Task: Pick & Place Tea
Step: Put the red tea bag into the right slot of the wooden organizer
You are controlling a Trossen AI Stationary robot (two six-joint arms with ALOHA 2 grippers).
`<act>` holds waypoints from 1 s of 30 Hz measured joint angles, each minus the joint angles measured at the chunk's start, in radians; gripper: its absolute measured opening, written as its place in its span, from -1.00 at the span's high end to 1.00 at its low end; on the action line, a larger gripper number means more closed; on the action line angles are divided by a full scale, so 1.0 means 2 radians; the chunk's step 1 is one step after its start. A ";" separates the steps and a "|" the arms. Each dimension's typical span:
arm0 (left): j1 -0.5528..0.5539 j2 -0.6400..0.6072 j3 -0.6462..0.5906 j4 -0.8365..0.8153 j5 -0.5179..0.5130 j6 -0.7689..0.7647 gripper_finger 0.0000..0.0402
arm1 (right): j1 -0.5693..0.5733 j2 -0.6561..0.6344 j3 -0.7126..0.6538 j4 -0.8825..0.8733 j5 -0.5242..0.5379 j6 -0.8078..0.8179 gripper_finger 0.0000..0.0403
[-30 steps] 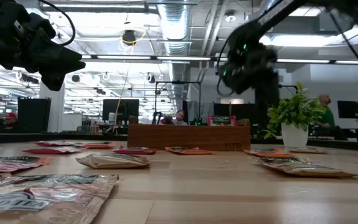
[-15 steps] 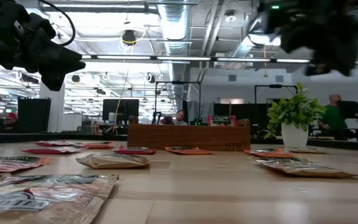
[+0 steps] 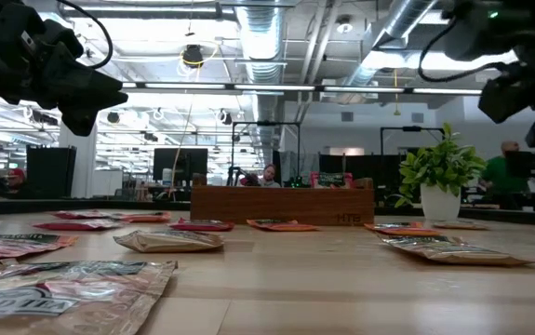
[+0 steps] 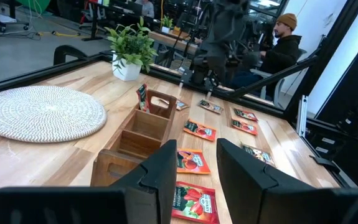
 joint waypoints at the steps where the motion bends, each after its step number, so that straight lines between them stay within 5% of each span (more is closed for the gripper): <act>1: 0.000 0.000 0.000 0.000 0.000 0.000 0.47 | 0.013 0.000 -0.002 0.006 0.011 0.006 0.69; 10: 0.000 0.000 0.000 -0.001 0.000 -0.011 0.47 | 0.164 0.001 -0.027 0.082 0.085 0.117 0.69; 19: 0.000 0.000 0.000 -0.001 0.000 -0.012 0.47 | 0.287 0.010 -0.060 0.163 0.097 0.255 0.69; 30: 0.000 0.000 0.000 -0.001 0.000 -0.012 0.47 | 0.312 0.015 -0.061 0.185 0.127 0.295 0.50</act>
